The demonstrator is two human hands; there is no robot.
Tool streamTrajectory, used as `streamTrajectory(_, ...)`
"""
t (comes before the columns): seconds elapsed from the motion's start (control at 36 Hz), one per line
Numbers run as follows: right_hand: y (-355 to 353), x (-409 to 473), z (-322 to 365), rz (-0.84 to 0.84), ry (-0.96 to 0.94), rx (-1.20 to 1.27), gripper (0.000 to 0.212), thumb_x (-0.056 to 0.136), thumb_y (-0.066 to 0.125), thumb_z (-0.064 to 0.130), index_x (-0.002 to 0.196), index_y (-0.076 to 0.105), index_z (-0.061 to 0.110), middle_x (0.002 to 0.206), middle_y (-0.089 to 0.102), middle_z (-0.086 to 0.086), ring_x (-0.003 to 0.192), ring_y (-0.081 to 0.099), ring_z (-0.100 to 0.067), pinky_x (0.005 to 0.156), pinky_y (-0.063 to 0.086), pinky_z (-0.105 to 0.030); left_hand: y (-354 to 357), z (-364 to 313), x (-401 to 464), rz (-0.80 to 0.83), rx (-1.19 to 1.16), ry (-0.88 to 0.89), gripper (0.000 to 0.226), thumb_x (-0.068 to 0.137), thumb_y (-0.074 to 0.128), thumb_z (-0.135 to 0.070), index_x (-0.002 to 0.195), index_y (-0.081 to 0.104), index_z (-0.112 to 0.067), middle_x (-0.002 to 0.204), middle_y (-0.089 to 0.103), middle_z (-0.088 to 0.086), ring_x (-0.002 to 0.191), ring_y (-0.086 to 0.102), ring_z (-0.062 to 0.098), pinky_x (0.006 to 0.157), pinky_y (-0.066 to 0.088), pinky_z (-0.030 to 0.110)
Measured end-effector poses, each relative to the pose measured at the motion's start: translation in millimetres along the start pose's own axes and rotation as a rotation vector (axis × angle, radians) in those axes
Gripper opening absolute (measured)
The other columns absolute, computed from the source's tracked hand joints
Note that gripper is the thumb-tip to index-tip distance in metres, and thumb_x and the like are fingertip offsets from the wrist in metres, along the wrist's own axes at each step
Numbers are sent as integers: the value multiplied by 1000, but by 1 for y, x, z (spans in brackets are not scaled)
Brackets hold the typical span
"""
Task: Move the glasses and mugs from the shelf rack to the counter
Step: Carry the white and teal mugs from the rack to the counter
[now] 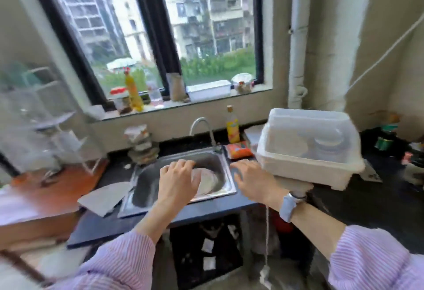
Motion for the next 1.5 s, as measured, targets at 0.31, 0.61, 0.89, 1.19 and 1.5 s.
streamTrajectory(0.31, 124, 104, 310, 182, -453, 136, 37, 91, 41, 21, 124, 53, 13, 129, 56, -11, 120, 49, -30, 103, 40, -43, -112, 309, -109, -124, 132, -541, 35, 89, 50, -34, 118, 58, -15, 116, 64, 8, 107, 58, 29, 91, 42, 40)
streamTrajectory(0.61, 198, 216, 481, 239, -650, 192, 37, 92, 40, 21, 126, 52, 11, 130, 57, -11, 120, 51, -28, 103, 41, -41, -146, 485, -86, -187, 151, -707, 39, 92, 47, -35, 125, 54, -14, 127, 59, 7, 115, 54, 24, 100, 38, 40)
streamTrajectory(0.89, 221, 400, 590, 180, -659, 244, 31, 93, 39, 14, 116, 56, 3, 123, 60, -14, 106, 59, -28, 96, 47, -39, -179, 659, 40, -266, 99, -735, 34, 92, 45, -34, 120, 54, -18, 120, 60, 5, 101, 61, 29, 86, 51, 43)
streamTrajectory(1.19, 229, 540, 682, 0, -615, 252, 33, 93, 39, 15, 124, 49, 5, 125, 56, -17, 113, 53, -30, 100, 43, -42, -196, 798, 168, -391, -45, -606, 39, 92, 46, -30, 127, 49, -13, 130, 54, 8, 111, 56, 28, 83, 45, 34)
streamTrajectory(1.5, 227, 673, 711, -319, -255, 214, 53, 93, 40, 16, 139, 22, -3, 142, 30, -23, 128, 31, -38, 105, 29, -40, -160, 919, 319, -313, -266, -450, 53, 92, 48, -28, 138, 34, -7, 140, 42, 16, 129, 40, 31, 103, 34, 37)
Point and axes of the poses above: each hand's wrist, its own x-axis towards the middle knuckle, its own y-axis out of the palm, z = x × y, the point moved 7 cm from there along x, towards the middle knuckle
